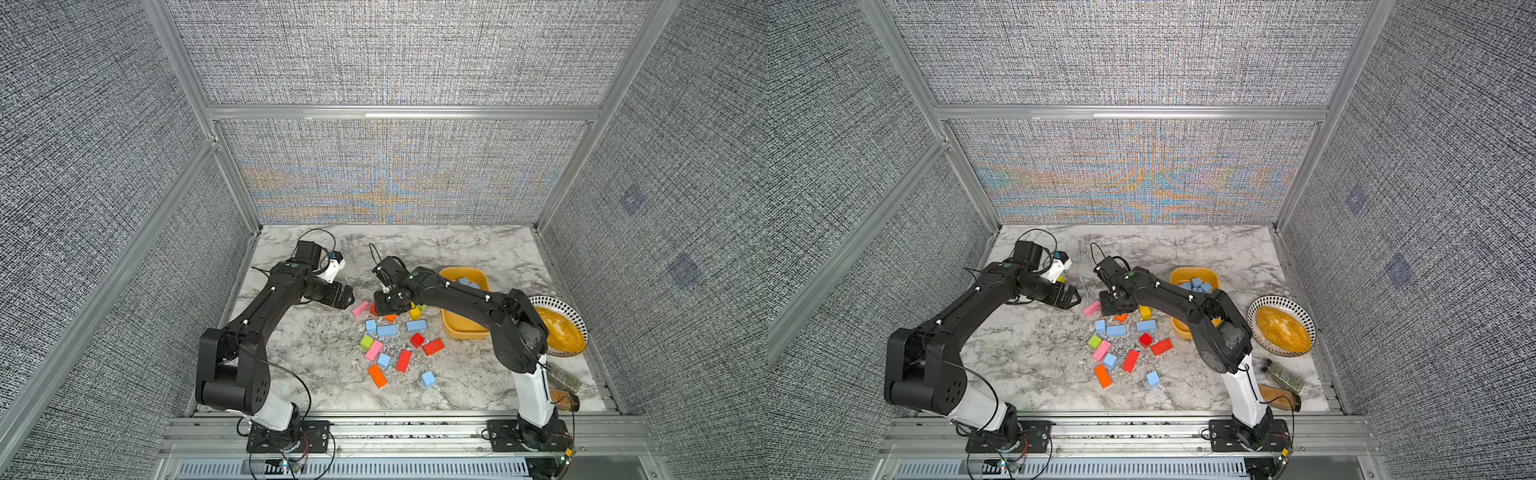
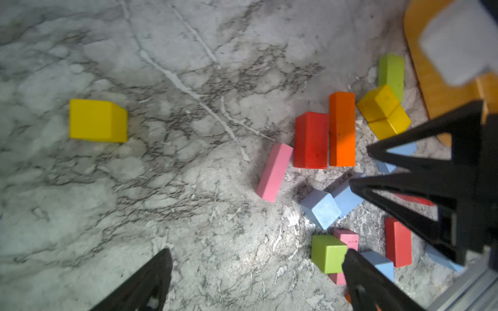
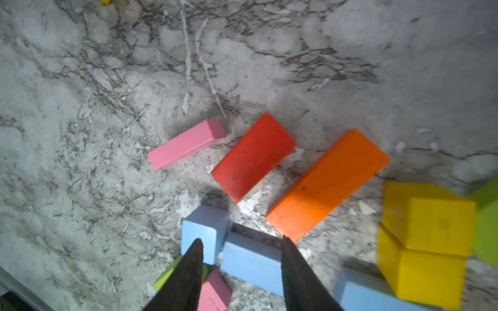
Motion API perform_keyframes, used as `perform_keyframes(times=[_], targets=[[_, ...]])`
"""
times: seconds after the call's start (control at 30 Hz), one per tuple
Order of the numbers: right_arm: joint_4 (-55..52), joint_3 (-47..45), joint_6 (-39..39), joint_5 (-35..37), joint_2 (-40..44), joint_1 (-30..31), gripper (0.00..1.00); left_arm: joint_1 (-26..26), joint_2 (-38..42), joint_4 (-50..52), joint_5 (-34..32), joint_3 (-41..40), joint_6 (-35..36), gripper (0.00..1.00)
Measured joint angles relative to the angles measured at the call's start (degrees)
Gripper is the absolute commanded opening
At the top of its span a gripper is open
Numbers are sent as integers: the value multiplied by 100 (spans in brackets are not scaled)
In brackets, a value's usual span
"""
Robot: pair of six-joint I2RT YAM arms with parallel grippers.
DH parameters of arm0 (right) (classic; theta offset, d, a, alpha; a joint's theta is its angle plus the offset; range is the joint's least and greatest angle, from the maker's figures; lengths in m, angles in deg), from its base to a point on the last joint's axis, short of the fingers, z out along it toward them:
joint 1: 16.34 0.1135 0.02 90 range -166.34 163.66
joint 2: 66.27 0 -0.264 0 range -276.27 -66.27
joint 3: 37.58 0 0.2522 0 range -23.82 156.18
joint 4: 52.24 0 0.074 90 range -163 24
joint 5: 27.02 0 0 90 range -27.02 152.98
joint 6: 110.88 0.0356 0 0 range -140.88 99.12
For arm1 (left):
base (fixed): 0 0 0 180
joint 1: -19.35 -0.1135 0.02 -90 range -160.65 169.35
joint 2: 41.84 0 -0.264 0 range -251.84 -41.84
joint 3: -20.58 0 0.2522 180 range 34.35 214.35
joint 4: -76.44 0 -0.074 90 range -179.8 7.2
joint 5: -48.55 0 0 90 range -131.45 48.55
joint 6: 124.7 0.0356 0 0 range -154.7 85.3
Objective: Pick out the blue building blocks
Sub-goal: Pick up the building block from the center of the board.
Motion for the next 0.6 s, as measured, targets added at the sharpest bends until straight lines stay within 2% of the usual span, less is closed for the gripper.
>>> perform_keyframes(times=[0.3,0.6], targets=[[424,57,393,20,-334,608,47,-439,413,-258,15,-431,-555,100],[767,273,809,365,-608,728,48,-575,1110,-745,31,-1110,-1005,100]])
